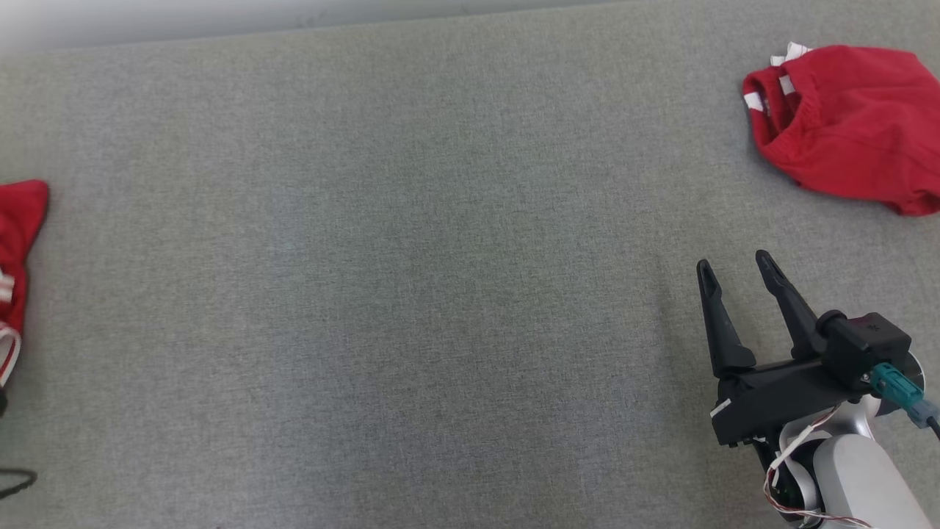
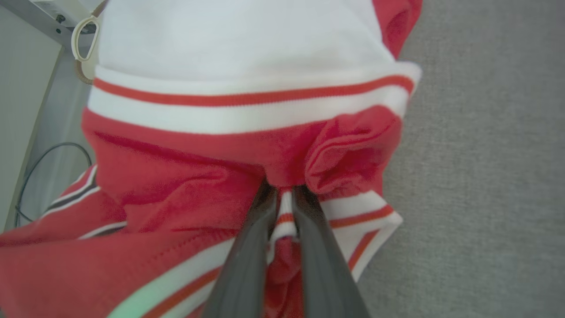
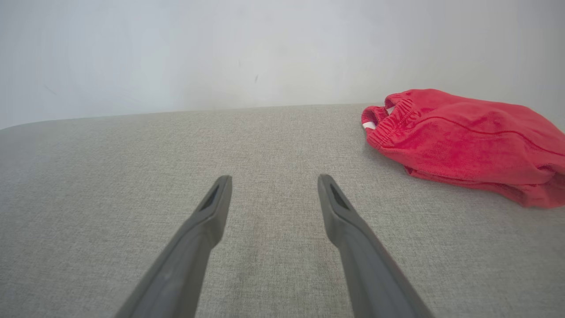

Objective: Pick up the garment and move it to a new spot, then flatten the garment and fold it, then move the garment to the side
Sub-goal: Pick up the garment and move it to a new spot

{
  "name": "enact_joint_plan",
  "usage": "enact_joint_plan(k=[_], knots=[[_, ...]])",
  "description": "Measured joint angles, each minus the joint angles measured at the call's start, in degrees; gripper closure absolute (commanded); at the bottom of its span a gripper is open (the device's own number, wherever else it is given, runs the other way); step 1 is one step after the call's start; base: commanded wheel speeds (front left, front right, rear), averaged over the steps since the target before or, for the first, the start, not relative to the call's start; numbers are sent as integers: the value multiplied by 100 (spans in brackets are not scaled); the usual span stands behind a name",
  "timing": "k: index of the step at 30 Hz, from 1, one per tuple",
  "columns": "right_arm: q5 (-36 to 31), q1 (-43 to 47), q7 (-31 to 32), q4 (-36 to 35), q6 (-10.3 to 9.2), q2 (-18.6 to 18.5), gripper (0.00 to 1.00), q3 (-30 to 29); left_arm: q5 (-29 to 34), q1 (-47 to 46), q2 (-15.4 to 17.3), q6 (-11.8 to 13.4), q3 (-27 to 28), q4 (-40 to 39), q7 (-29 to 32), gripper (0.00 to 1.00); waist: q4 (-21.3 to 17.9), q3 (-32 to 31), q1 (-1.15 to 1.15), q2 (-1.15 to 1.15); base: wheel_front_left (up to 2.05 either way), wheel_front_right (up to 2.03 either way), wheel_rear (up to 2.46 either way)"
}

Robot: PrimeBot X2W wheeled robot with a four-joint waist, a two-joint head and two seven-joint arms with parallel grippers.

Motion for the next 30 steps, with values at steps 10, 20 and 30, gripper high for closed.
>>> enact_joint_plan(k=[10, 20, 30], knots=[[12, 52, -83, 169, 0, 80, 0, 27, 107, -299, -90, -11, -241, -665, -900, 100, 121, -357, 0, 0, 0, 0, 0], [81, 170, -188, 325, 0, 197, 0, 30, 147, -427, -178, -52, -758, -1834, -951, 100, 109, -794, 0, 0, 0, 0, 0], [105, 279, -325, 493, 0, 324, 0, -45, -175, -316, -427, -53, -1288, -3229, -670, 100, -307, -1057, 0, 0, 0, 0, 0]])
